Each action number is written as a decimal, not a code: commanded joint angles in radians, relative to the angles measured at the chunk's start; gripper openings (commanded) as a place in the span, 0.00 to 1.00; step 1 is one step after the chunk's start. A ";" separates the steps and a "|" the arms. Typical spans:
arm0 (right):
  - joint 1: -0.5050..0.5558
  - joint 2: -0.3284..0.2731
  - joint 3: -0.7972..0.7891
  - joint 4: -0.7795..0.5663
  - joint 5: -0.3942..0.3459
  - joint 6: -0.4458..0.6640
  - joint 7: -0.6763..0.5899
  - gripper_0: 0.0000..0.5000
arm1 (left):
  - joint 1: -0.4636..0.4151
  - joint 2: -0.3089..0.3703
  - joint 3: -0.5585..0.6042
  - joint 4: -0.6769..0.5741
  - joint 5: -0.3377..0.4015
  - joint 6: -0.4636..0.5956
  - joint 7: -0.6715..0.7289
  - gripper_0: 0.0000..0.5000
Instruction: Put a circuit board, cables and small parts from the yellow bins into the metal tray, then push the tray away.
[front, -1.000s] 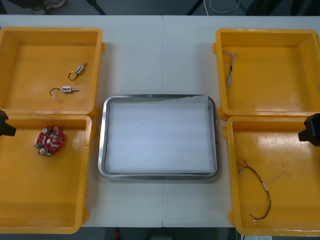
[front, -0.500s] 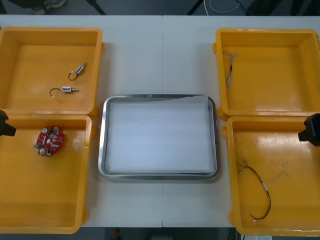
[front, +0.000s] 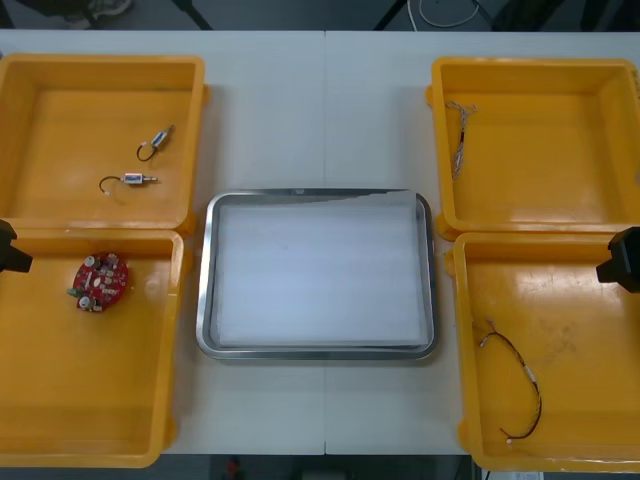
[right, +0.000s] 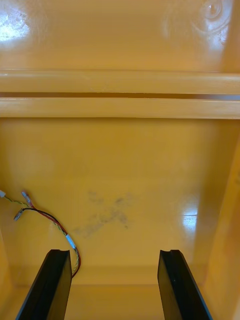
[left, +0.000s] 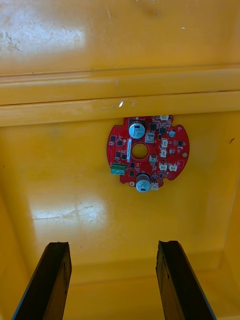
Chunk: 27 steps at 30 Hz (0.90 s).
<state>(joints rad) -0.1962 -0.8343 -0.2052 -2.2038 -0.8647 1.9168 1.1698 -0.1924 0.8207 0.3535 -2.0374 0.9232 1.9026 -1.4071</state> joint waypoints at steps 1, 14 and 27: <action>0.000 -0.031 -0.034 -0.031 0.010 0.003 -0.024 1.00 | 0.021 0.012 0.024 -0.023 -0.009 -0.010 0.086 1.00; 0.087 0.017 -0.072 -0.112 0.004 0.003 -0.024 1.00 | 0.036 0.003 -0.001 -0.009 0.003 0.017 0.017 1.00; 0.270 0.192 -0.068 -0.205 0.108 -0.041 -0.004 1.00 | 0.079 0.003 -0.067 -0.009 0.003 -0.099 0.043 1.00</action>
<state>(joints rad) 0.0033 -0.6828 -0.2485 -2.3692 -0.7741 1.9118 1.1699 -0.1573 0.8203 0.3139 -2.0365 0.9239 1.8432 -1.4072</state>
